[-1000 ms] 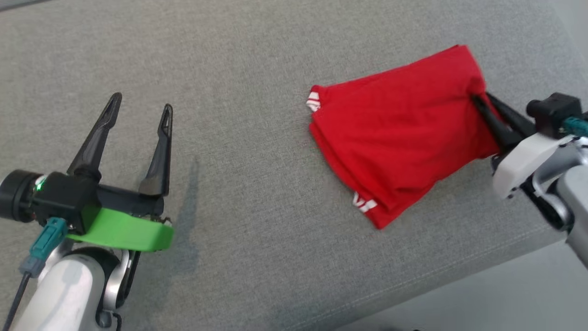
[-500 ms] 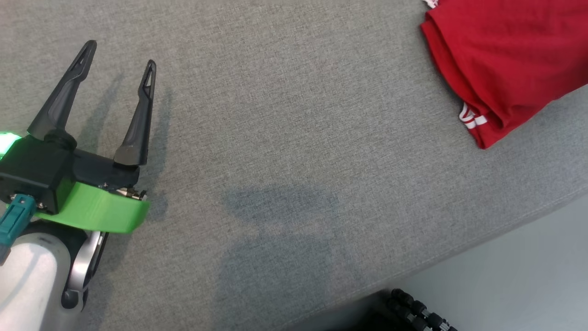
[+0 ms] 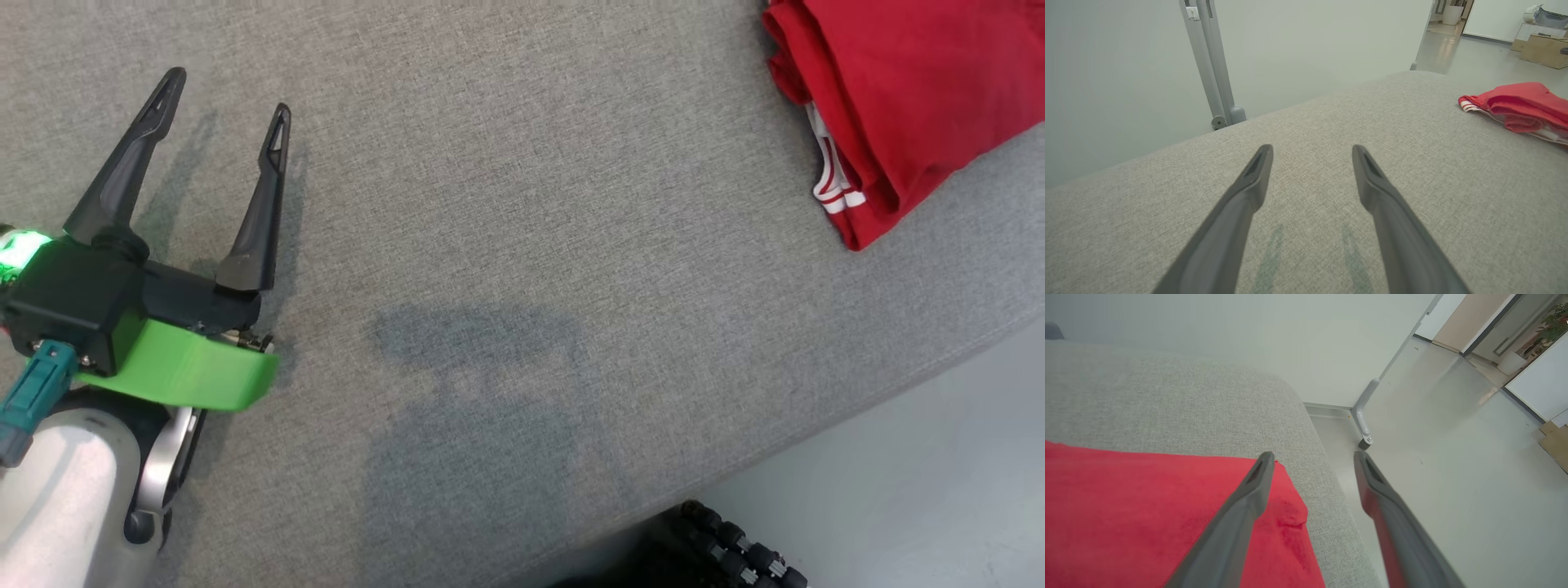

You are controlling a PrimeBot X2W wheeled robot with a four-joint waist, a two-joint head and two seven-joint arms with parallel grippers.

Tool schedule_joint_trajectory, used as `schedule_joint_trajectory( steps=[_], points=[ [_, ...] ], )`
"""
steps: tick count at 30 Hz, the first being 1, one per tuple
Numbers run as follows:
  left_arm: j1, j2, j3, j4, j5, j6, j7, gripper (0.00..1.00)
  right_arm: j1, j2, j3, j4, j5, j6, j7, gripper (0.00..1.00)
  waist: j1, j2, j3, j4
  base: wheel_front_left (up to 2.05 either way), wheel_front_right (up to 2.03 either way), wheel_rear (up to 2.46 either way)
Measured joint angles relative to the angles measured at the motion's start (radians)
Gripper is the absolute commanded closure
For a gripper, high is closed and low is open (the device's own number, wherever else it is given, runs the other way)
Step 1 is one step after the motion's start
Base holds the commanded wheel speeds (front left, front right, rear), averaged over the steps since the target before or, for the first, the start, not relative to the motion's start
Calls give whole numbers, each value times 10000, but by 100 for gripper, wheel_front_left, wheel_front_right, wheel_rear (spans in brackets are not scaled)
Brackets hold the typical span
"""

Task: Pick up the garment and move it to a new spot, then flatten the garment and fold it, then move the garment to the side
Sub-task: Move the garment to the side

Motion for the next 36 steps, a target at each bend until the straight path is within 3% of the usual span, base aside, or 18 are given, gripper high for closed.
schedule_joint_trajectory(
  steps=[4, 10, 15, 20, 29, 36],
  points=[
    [192, -182, 23, 234, -127, 104, -299, 0, 813, 564, -1003, -997, -537, 0, 2, 0, 0, 0, -311, 33, 0, 0, 0],
    [840, -579, 113, 688, -441, 426, -872, 0, 2596, 2017, -2313, -3191, -1482, 0, 0, 0, -1, 0, -1104, 194, 0, 0, 0],
    [1414, -836, 215, 1030, -711, 640, -1317, 0, 3908, 3064, -2226, -4677, -1852, -2, 0, 0, -1, 0, -1798, 485, 0, 0, 0],
    [1799, -1030, 403, 1289, -959, 800, -1726, 0, 4904, 3783, -1933, -5356, -1994, -2, 0, 0, -2, 0, -2379, 992, 0, 0, 0],
    [2708, -1304, 752, 1662, -1398, 1141, -2293, 0, 5832, 4171, -1383, -5726, -2245, -2, 245, 0, -2, 0, -3325, 2061, 0, 0, 0],
    [3458, -1388, 790, 1904, -1628, 1187, -2510, 0, 6464, 4364, -1536, -5891, -2483, -2, 614, 0, -2, 0, -4230, 2652, 0, 0, 0]
  ],
)
